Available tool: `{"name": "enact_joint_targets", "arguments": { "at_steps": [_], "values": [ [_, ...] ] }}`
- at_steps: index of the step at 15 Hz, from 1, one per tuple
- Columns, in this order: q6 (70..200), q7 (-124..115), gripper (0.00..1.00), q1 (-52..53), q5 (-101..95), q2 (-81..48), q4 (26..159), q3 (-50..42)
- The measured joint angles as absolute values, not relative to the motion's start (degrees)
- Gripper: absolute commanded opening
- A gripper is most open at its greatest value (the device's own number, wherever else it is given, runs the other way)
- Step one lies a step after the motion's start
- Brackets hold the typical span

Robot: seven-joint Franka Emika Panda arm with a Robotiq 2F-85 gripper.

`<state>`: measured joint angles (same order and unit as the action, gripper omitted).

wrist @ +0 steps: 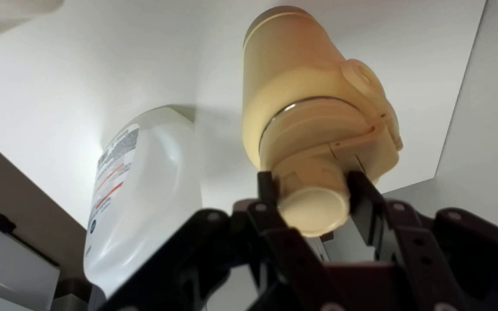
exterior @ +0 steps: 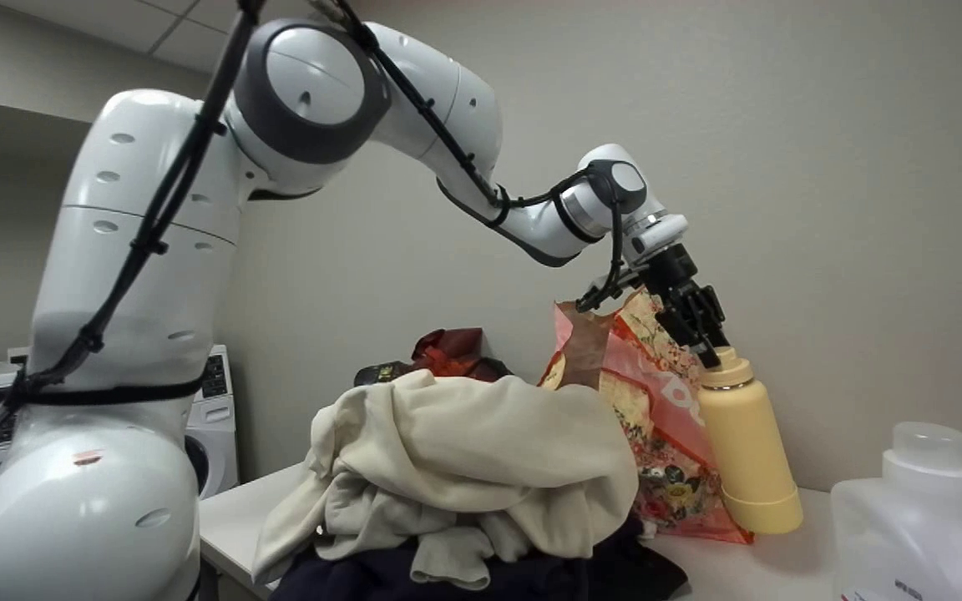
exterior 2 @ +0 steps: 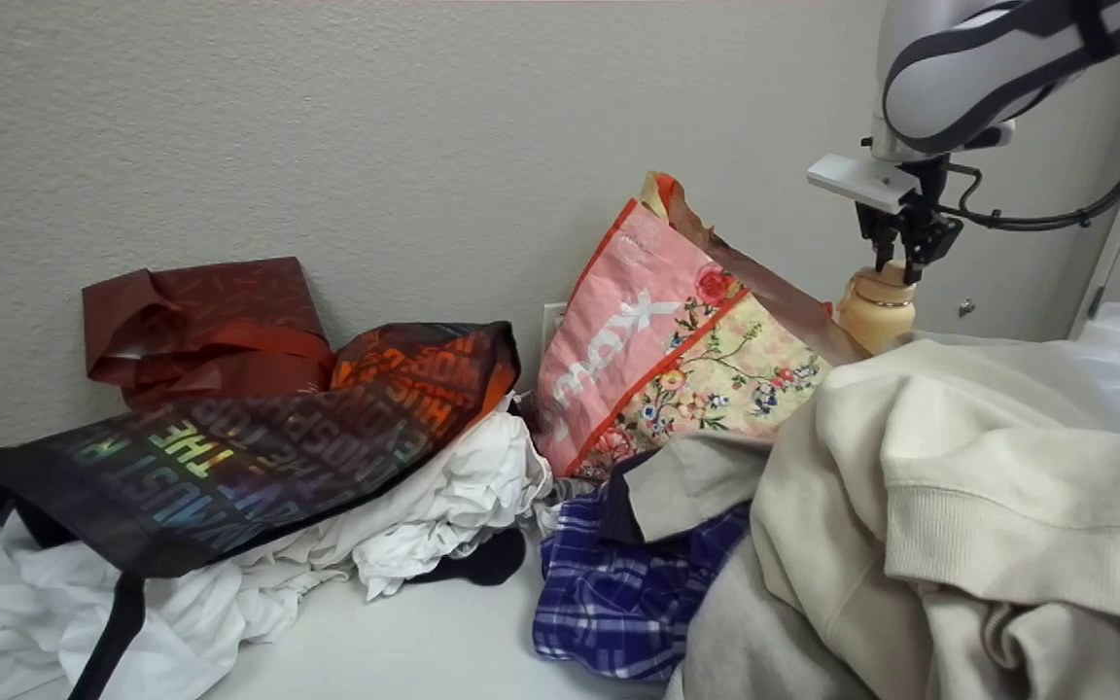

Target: Move the bottle backward

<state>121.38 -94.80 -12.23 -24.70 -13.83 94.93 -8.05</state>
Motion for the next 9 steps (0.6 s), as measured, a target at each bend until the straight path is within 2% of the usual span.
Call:
{"name": "enact_joint_targets", "arguments": {
  "at_steps": [9],
  "values": [
    [106.4,-94.7,0.2,-10.9,-16.9,-32.2,68.2,-12.7]
  ]
}}
